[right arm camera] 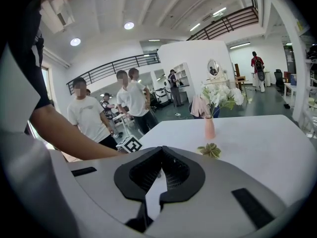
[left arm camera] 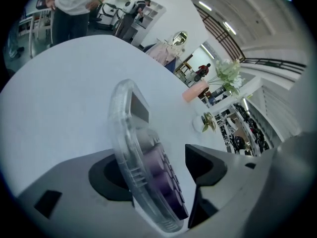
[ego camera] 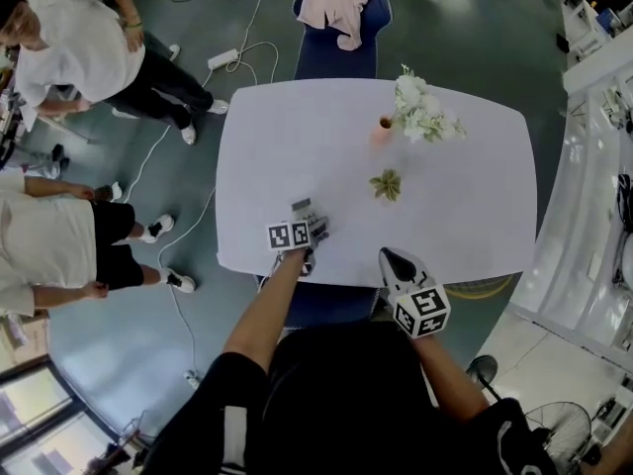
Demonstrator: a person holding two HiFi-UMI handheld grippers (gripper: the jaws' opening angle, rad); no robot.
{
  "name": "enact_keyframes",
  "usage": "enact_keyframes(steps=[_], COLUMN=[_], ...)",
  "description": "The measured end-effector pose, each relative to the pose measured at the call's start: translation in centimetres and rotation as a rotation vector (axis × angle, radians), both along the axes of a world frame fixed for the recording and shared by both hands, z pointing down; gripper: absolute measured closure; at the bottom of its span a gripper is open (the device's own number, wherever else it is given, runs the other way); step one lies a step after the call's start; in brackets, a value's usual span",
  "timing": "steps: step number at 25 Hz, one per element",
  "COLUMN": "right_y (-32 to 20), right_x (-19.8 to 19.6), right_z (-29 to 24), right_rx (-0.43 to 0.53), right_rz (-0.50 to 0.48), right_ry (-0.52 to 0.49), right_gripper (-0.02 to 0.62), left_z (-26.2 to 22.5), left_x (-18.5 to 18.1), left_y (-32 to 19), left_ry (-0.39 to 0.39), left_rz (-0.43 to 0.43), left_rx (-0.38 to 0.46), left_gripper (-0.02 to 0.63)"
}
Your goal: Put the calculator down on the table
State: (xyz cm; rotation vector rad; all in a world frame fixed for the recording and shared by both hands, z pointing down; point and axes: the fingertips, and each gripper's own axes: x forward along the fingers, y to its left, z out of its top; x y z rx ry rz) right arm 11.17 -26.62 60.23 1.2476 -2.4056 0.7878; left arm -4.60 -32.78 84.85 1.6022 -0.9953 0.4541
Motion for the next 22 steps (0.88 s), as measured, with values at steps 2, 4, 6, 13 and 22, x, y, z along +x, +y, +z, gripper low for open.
enact_keyframes(steps=[2, 4, 6, 13, 22], right_y=[0.7, 1.4, 2.0, 4.1, 7.1], right_x=[-0.4, -0.7, -0.9, -1.5, -1.4], right_z=[-0.3, -0.6, -0.7, -1.5, -3.6], right_rx=[0.008, 0.014, 0.019, 0.035, 0.073], right_rz=[-0.001, 0.002, 0.008, 0.013, 0.038], right_ry=[-0.001, 0.0, 0.002, 0.018, 0.076], right_gripper=[0.597, 0.597, 0.597, 0.597, 0.597], left_z=[0.1, 0.1, 0.1, -0.2, -1.1], left_x=[-0.5, -0.9, -1.3, -3.4, -6.7], left_y=[0.4, 0.9, 1.2, 2.9, 5.8], left_ry=[-0.031, -0.063, -0.082, -0.077, -0.024], left_rz=[0.003, 0.019, 0.032, -0.001, -0.047], left_rx=[-0.003, -0.003, 0.001, 0.002, 0.059], left_gripper=[0.304, 0.301, 0.299, 0.299, 0.299])
